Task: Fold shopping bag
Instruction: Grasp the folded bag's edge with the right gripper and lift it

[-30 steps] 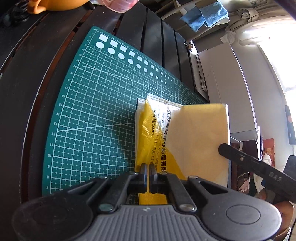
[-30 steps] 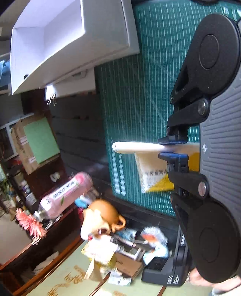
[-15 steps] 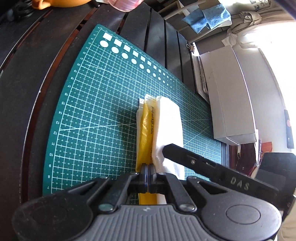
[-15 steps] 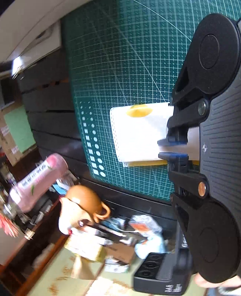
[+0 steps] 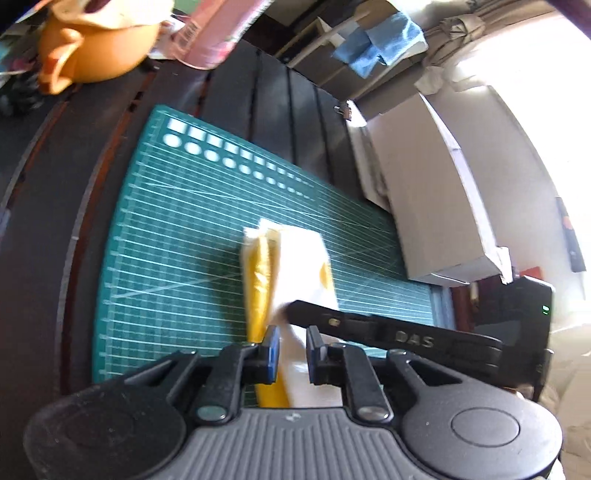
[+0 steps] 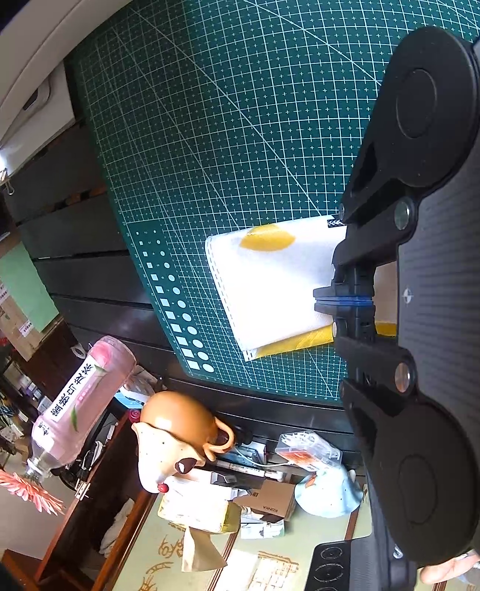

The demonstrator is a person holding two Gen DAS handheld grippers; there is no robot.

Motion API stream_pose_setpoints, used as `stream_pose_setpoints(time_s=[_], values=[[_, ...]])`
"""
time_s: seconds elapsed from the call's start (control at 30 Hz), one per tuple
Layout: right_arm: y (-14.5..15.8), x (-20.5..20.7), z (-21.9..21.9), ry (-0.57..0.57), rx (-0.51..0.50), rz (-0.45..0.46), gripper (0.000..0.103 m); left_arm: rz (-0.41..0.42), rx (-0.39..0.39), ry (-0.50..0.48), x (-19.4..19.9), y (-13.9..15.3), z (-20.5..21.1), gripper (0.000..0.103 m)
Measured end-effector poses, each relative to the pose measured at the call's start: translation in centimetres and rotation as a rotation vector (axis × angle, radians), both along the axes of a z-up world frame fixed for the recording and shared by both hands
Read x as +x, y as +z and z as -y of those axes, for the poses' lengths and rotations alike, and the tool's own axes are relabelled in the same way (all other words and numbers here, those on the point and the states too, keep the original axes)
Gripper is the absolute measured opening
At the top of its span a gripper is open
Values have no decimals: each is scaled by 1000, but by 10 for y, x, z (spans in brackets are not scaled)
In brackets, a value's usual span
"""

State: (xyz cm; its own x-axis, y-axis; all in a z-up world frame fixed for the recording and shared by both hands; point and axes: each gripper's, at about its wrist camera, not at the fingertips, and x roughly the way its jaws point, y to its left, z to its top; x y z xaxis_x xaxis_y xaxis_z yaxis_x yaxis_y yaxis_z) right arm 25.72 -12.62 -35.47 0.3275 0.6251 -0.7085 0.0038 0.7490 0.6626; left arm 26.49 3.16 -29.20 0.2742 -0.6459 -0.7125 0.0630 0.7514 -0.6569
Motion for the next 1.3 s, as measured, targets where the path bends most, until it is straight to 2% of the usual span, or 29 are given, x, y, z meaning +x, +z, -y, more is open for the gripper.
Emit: stream_pose_setpoints(time_s=[0.2,0.5,0.53,0.6,0.67,0.77,0.87,1.0,1.27,1.3], values=[[3,0,-3,20,-32,18,0,-12,45,-11,4,-11,14,7],[13,-1,-15,106,-115,79,0,-13,84,-11,0,-16,13,2],[13,0,-13,110,-104,74,3,-11,83,-13,0,-16,12,2],[18,1,-2,118,-65,75,22,-10,81,-15,0,-17,11,2],[26,-1,12,102,-36,105,35,-15,68,-14,1,-19,9,2],[32,-2,43,60,35,114,41,-33,40,-11,3,-23,5,2],[17,-4,65,56,99,51,42,-48,14,-8,5,-25,0,2],[-9,0,65,98,149,-41,38,-63,-17,-7,7,-30,-5,2],[-36,-1,64,96,336,-98,36,-90,-68,-8,12,-36,-12,2],[-38,-1,62,99,357,-104,34,-92,-74,-9,12,-37,-13,2]])
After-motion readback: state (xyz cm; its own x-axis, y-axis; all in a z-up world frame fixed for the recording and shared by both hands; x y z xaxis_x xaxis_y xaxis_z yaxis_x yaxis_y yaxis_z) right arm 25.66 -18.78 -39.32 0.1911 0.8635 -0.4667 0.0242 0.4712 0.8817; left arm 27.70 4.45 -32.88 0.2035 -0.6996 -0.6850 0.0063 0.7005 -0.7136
